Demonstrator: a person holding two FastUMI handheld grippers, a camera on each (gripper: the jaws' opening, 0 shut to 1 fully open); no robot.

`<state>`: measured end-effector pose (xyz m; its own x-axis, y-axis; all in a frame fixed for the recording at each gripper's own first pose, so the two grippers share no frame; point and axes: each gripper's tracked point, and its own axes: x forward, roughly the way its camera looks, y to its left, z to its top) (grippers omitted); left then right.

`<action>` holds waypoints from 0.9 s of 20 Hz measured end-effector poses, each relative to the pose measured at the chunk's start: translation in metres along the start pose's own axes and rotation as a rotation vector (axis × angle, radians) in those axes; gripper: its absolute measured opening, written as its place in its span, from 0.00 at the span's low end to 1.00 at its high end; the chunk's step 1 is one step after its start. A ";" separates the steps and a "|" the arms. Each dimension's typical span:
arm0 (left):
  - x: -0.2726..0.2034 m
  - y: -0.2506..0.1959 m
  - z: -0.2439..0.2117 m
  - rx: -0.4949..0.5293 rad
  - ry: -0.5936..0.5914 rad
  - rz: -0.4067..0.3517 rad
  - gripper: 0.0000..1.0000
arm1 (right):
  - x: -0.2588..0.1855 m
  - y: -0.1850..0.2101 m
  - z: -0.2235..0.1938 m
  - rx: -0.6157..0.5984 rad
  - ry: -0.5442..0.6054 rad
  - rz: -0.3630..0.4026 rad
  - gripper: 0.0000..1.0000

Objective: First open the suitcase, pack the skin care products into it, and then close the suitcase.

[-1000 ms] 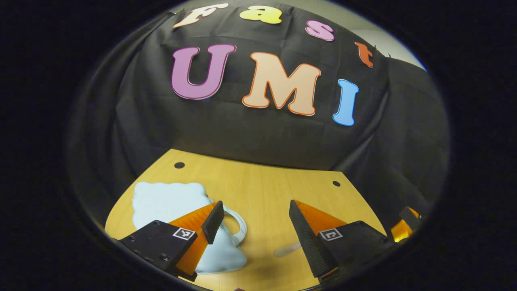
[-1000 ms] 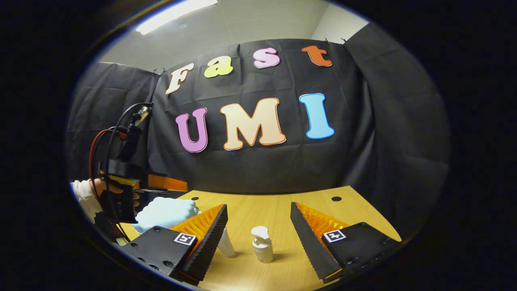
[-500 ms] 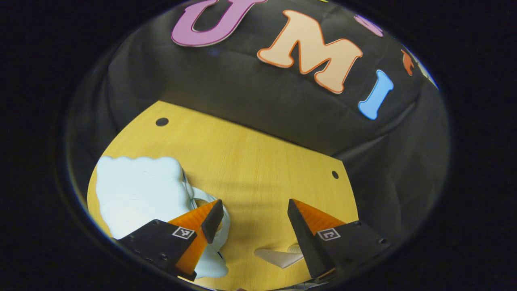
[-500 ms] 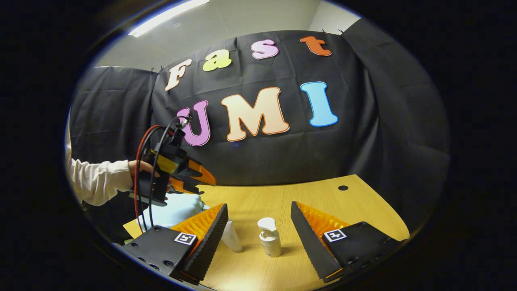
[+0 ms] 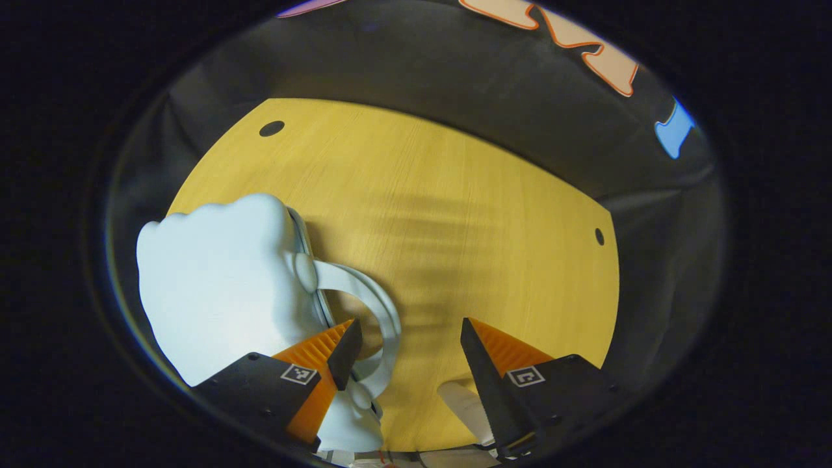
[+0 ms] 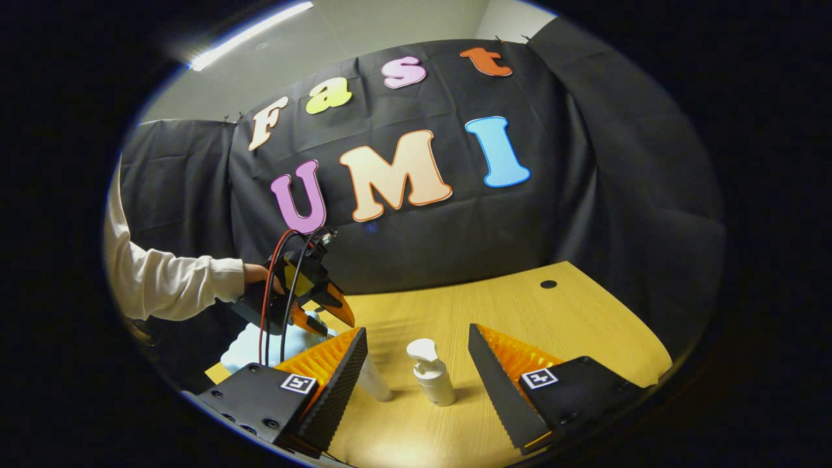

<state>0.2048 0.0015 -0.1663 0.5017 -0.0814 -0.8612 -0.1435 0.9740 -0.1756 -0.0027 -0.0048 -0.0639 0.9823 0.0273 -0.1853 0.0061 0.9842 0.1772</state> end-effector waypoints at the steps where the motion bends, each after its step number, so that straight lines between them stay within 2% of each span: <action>1: 0.005 0.004 0.000 -0.005 0.016 0.023 0.89 | 0.000 -0.002 0.000 0.003 0.000 -0.005 0.95; 2: 0.011 0.009 0.000 -0.008 0.032 0.046 0.81 | -0.001 -0.004 0.000 0.003 -0.001 -0.010 0.98; 4: 0.021 0.015 -0.002 -0.019 0.063 0.073 0.69 | -0.001 -0.005 0.001 0.002 -0.003 -0.015 0.98; 5: 0.024 0.017 -0.003 -0.023 0.079 0.087 0.69 | 0.000 -0.006 -0.001 0.001 0.001 -0.017 0.98; 9: 0.039 0.023 -0.006 -0.017 0.130 0.146 0.57 | -0.002 -0.007 -0.009 -0.003 0.025 -0.022 0.98; 14: 0.051 0.035 -0.005 0.048 0.174 0.250 0.57 | -0.006 -0.012 -0.013 -0.002 0.036 -0.040 0.98; 15: 0.053 0.037 -0.005 0.058 0.179 0.262 0.51 | -0.006 -0.014 -0.013 0.002 0.037 -0.045 0.98; 16: 0.055 0.037 -0.006 0.060 0.185 0.263 0.47 | -0.007 -0.016 -0.014 0.005 0.038 -0.050 0.98; 17: 0.054 0.036 -0.007 0.057 0.193 0.263 0.51 | -0.007 -0.019 -0.014 0.008 0.039 -0.057 0.98; 18: 0.056 0.035 -0.007 0.059 0.194 0.259 0.50 | -0.007 -0.021 -0.015 0.011 0.038 -0.063 0.98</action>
<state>0.2220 0.0300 -0.2241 0.2822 0.1370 -0.9495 -0.1919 0.9778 0.0840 -0.0127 -0.0233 -0.0804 0.9720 -0.0281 -0.2333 0.0703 0.9821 0.1745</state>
